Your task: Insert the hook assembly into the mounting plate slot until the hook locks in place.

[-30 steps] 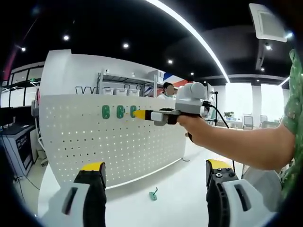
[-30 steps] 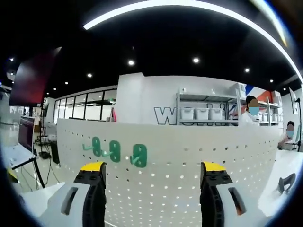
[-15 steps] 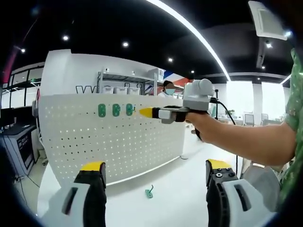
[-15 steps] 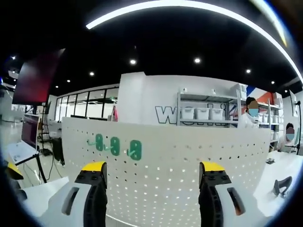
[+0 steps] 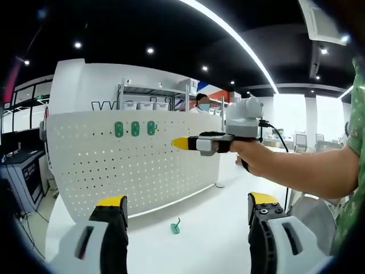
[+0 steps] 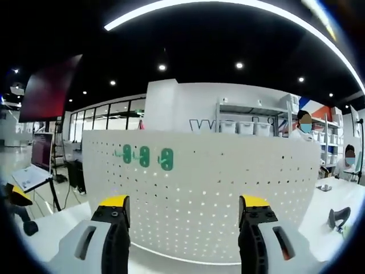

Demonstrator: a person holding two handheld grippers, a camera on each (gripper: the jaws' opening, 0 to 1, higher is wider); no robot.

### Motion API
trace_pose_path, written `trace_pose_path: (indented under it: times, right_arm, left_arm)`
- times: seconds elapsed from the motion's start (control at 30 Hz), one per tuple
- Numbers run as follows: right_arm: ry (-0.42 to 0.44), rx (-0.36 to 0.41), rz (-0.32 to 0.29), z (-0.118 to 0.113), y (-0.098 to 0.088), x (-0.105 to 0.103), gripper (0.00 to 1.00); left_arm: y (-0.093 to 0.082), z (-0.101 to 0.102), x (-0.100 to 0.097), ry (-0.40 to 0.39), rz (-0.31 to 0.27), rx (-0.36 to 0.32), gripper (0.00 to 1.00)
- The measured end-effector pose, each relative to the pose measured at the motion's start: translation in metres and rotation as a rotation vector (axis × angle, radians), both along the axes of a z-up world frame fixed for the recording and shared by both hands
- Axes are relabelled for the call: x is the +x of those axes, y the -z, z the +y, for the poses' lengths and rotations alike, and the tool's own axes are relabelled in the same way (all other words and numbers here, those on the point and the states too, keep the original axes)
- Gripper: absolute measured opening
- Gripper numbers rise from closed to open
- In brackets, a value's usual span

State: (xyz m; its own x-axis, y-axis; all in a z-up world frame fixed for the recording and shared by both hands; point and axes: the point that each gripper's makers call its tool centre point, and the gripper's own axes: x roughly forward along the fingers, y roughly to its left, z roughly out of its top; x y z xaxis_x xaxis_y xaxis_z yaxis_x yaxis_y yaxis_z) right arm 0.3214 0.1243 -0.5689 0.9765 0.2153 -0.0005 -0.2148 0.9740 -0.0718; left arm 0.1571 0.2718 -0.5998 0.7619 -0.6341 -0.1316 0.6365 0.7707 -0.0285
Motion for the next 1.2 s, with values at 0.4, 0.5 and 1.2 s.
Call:
trace_pose_path:
  times: [0.4,0.5,1.2]
  right_arm:
    - [-0.058,0.008,0.140,0.024,0.059,-0.013,0.78]
    - [-0.068,0.008,0.162,0.028,0.070,-0.016,0.77]
    - [-0.146,0.024,0.330,0.062,0.134,-0.026,0.75]
  left_arm:
    - [0.005,0.001,-0.014,-0.017,0.011,0.015,0.89]
    - [0.008,0.001,-0.019,-0.023,0.015,0.018,0.89]
    - [0.003,0.017,-0.023,-0.085,-0.004,0.013,0.89]
